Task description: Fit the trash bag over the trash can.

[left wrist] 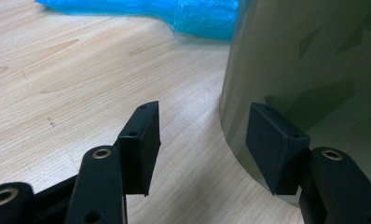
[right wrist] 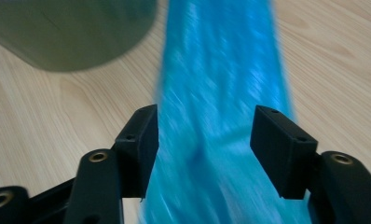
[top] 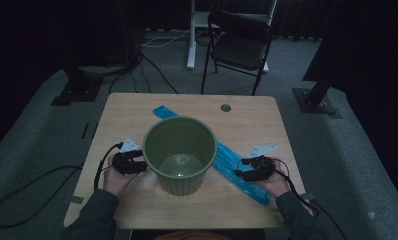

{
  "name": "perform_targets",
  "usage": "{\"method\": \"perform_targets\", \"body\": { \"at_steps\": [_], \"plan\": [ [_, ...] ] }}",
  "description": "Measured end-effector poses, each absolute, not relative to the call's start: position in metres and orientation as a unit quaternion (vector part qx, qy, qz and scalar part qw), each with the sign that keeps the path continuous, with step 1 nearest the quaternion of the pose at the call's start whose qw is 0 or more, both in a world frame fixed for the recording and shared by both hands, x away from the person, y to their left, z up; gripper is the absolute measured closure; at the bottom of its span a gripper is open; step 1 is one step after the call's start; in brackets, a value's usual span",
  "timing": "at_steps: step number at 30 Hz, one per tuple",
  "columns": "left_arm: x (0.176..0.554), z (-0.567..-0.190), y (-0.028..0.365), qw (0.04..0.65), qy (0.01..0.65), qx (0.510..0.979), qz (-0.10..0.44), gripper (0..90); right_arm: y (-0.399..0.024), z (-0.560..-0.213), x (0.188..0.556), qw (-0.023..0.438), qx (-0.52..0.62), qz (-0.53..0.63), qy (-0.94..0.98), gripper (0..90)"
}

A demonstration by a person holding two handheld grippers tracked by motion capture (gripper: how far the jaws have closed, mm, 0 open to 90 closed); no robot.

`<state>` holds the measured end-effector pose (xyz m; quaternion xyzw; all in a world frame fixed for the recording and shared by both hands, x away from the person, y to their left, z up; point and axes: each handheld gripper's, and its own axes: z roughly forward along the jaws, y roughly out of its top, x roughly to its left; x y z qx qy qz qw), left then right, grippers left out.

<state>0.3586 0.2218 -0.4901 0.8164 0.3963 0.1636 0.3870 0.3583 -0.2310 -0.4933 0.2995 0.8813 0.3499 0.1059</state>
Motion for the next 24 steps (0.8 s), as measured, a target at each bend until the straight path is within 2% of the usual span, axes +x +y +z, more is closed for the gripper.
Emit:
{"method": "perform_targets", "body": {
  "at_steps": [2, 8, 20, 24],
  "plan": [
    [0.358, -0.490, 0.223, 0.389, 0.398, 0.814, 0.165, 44.7, -0.213, -0.496, 0.367, 0.110, 0.291, 0.338, 0.888, 39.1],
    [0.357, -0.489, 0.224, 0.394, 0.398, 0.811, 0.169, 43.6, -0.196, -0.508, 0.387, 0.098, 0.303, 0.319, 0.893, 39.9],
    [0.357, -0.489, 0.223, 0.395, 0.395, 0.812, 0.168, 43.4, -0.188, -0.523, 0.398, 0.074, 0.310, 0.312, 0.895, 35.1],
    [0.357, -0.489, 0.223, 0.396, 0.396, 0.811, 0.171, 43.4, -0.184, -0.525, 0.398, 0.073, 0.308, 0.300, 0.900, 30.1]
  ]
}}
